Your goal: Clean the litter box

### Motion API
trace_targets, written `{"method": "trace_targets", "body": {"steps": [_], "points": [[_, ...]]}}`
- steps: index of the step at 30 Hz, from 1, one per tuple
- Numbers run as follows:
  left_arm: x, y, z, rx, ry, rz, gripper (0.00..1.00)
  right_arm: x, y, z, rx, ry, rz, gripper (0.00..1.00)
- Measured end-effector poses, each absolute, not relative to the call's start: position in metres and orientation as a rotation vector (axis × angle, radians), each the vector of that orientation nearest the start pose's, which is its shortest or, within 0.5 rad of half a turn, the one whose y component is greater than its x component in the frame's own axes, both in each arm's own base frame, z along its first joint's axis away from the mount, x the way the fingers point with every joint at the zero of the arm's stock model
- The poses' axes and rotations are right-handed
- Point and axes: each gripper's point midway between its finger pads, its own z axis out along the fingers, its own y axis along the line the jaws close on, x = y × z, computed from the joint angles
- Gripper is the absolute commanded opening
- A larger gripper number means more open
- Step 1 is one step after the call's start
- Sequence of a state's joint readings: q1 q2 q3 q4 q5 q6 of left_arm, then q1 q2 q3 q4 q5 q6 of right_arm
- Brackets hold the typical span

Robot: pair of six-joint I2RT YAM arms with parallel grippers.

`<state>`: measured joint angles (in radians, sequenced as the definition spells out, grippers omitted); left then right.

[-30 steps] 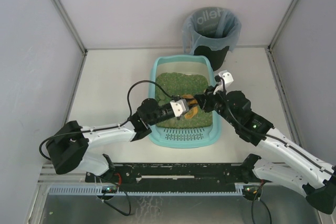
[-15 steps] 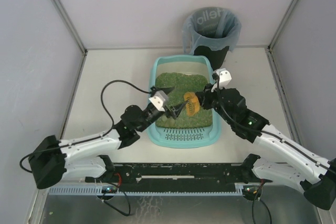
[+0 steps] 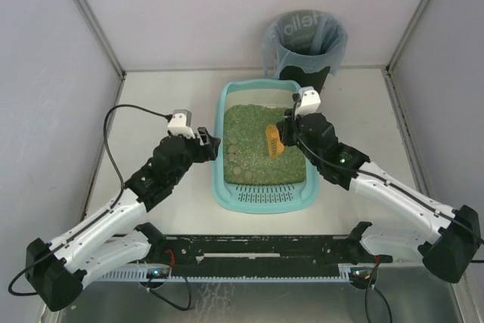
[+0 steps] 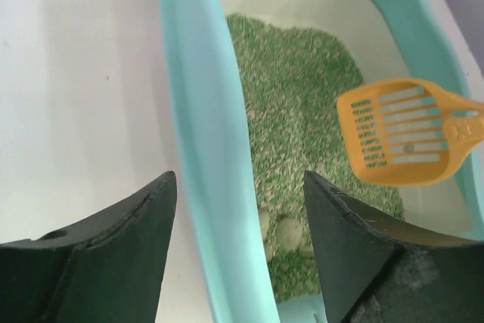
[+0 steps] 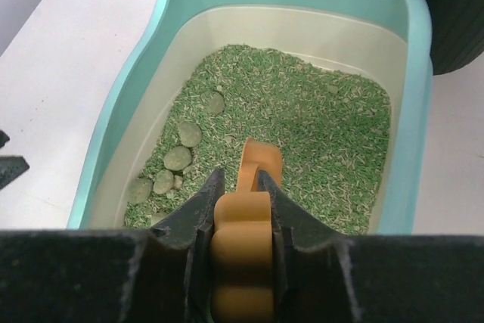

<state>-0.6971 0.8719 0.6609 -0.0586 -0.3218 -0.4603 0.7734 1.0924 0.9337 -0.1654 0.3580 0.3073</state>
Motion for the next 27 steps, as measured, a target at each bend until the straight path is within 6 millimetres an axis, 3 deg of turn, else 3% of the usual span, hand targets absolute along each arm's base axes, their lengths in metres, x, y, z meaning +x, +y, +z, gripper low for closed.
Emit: {"method": "trace_targets", "body": {"steps": [3, 9, 13, 18, 27], "points": [[0.271, -0.177, 0.206, -0.016, 1.929, -0.508, 0.63, 0.307, 0.227, 0.244, -0.191, 1.913, 0.409, 0.0], [0.263, -0.186, 0.165, 0.065, 2.088, -0.485, 0.51, 0.331, 0.235, 0.223, -0.149, 1.967, 0.466, 0.0], [0.259, -0.19, 0.139, 0.111, 2.183, -0.458, 0.49, 0.346, 0.244, 0.215, -0.139, 1.99, 0.497, 0.0], [0.264, -0.196, 0.141, 0.138, 2.19, -0.462, 0.46, 0.366, 0.256, 0.216, -0.12, 1.984, 0.534, 0.0], [0.263, -0.199, 0.131, 0.159, 2.226, -0.456, 0.44, 0.405, 0.272, 0.196, -0.114, 2.021, 0.528, 0.0]]}}
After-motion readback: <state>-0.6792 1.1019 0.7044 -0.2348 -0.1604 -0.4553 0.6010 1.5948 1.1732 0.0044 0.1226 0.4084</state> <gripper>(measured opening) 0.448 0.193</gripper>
